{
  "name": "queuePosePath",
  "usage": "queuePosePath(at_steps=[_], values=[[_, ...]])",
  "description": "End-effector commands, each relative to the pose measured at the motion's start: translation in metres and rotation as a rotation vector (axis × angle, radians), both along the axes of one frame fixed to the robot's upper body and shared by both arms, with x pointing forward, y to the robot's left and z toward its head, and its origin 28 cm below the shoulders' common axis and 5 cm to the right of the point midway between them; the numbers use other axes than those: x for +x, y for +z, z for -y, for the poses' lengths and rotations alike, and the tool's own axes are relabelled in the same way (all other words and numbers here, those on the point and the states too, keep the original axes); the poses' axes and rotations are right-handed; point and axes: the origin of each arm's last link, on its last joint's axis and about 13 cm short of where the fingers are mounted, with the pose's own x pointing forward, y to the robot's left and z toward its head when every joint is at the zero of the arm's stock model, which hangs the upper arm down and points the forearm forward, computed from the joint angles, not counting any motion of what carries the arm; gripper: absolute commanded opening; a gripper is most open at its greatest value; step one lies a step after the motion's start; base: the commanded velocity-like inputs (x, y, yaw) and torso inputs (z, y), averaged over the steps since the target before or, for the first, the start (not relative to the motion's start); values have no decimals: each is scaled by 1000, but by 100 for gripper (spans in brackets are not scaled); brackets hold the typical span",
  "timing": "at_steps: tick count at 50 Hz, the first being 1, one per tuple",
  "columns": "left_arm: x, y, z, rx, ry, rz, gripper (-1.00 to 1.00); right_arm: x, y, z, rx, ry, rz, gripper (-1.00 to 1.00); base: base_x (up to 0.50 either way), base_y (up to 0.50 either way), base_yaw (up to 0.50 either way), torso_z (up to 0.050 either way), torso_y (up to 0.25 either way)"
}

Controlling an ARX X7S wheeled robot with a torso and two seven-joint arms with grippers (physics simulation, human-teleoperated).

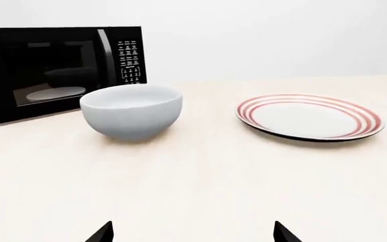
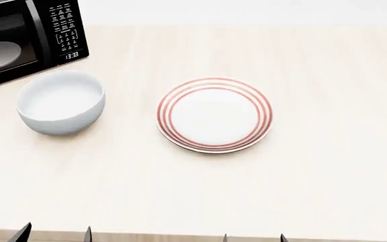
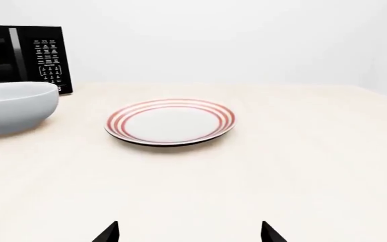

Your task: Pick up the white bowl and put it on the plate.

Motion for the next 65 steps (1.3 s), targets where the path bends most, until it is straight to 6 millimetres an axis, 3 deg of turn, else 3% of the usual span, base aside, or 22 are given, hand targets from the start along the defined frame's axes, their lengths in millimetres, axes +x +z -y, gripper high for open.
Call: queuePosePath(at_steps=[1,13,31,40,65], values=[[1,1,1,1,1,20,100,0,-1,0,-18,1,7,100,0,0,0,0,0],[-2,5,1,64,8,46,100,-1,9,-1,-20,-1,22,100,0,0,0,0,0],[-29,78,3,88,37,255,100,-21,88,-7,-42,-15,243,100,0,0,0,0,0],[-37,97,8,123,12,325,100,-23,91,-8,-35,0,267,100,23,0,0,0,0],[-36,94,6,123,27,329,100,-22,90,-8,-43,-16,273,100,492,46,0,0,0]])
